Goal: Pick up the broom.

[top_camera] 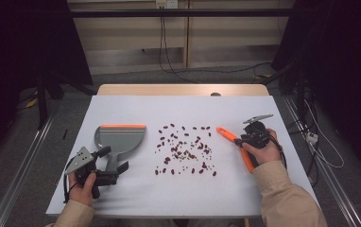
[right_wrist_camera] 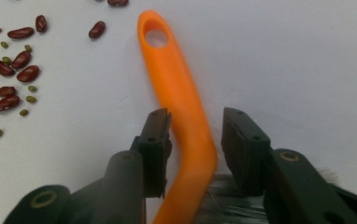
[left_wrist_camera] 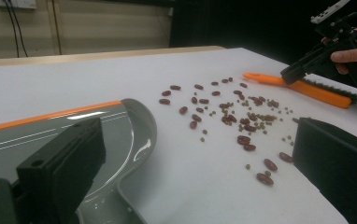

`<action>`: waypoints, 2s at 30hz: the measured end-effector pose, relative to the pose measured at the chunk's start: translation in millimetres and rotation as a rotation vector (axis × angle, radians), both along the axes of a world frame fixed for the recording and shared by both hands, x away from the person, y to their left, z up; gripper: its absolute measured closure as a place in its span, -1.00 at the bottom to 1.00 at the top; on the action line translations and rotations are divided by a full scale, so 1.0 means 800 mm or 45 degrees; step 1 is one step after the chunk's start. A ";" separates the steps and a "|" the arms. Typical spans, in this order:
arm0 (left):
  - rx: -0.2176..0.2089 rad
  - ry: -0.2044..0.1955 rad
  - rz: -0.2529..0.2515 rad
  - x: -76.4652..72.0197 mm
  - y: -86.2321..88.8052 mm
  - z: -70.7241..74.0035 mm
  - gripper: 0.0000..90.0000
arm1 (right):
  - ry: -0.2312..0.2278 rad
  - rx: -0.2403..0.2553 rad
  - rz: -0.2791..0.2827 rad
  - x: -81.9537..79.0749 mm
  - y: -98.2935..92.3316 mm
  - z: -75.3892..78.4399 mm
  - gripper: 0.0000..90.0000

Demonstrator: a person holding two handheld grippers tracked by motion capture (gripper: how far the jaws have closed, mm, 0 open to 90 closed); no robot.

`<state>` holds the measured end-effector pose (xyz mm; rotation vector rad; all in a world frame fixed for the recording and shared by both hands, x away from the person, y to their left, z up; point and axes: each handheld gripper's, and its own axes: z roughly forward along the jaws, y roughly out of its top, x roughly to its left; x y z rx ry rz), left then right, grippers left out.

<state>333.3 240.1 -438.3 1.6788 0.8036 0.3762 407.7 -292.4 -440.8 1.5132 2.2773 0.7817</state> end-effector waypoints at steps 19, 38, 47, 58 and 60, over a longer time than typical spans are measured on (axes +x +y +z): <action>0.010 -0.006 0.004 0.002 -0.004 0.000 -0.94 | 0.105 -0.011 0.023 0.009 -0.001 -0.008 0.53; -0.001 -0.011 0.004 0.001 -0.004 0.000 -0.94 | 0.094 0.035 0.018 0.013 -0.005 -0.006 0.55; 0.004 -0.005 0.006 0.002 -0.005 -0.001 -0.94 | 0.006 -0.099 0.162 0.022 0.007 -0.008 0.41; 0.000 -0.014 -0.001 0.001 -0.005 0.000 -0.94 | 0.159 -0.070 0.109 0.040 0.010 -0.004 0.56; 0.000 -0.015 0.008 0.002 -0.004 0.000 -0.94 | 0.165 -0.053 0.110 0.042 0.008 -0.004 0.56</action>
